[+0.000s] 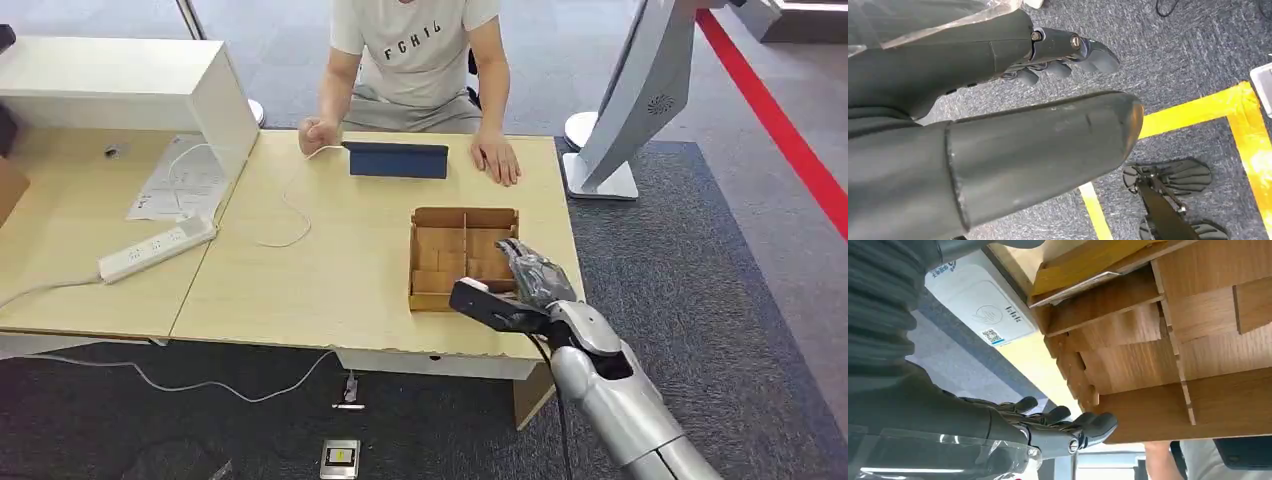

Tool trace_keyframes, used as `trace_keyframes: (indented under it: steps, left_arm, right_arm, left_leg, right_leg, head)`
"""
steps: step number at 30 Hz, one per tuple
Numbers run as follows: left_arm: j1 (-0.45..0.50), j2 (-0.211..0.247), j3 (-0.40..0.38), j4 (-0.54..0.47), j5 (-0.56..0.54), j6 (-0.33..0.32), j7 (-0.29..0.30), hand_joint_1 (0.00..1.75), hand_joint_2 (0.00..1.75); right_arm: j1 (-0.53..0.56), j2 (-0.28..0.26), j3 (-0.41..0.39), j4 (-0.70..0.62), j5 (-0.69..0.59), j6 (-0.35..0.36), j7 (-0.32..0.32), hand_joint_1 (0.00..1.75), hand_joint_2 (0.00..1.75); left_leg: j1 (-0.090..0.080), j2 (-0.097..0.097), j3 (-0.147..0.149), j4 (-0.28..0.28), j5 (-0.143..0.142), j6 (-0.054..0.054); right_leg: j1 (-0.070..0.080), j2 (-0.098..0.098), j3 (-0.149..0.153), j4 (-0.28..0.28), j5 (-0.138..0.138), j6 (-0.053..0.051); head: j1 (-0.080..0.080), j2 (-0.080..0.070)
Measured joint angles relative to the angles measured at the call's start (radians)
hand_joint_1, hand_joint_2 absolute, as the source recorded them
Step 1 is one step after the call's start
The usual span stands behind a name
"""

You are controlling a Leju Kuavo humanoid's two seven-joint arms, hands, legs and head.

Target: Pass the card to the sensor for recognition and then transmit it.

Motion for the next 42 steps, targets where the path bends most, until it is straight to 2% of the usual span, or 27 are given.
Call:
trace_keyframes:
  steps: [8, 42]
  left_arm:
    - [0.002, 0.000, 0.000, 0.000, 0.002, 0.000, 0.000, 0.00, 0.00]
    - [0.000, 0.000, 0.000, 0.000, 0.012, 0.008, 0.006, 0.00, 0.00]
  right_arm:
    - [0.003, -0.002, -0.004, -0.019, -0.015, 0.019, 0.010, 0.00, 1.75]
    - [0.041, 0.014, 0.012, 0.001, -0.011, -0.035, 0.010, 0.00, 1.75]
  left_leg:
    - [0.000, 0.000, 0.000, 0.000, 0.000, 0.000]
    - [0.000, 0.000, 0.000, 0.000, 0.000, 0.000]
  right_leg:
    - [0.000, 0.000, 0.000, 0.000, 0.000, 0.000]
    - [0.000, 0.000, 0.000, 0.000, 0.000, 0.000]
  head:
    - [0.000, 0.000]
    - [0.000, 0.000]
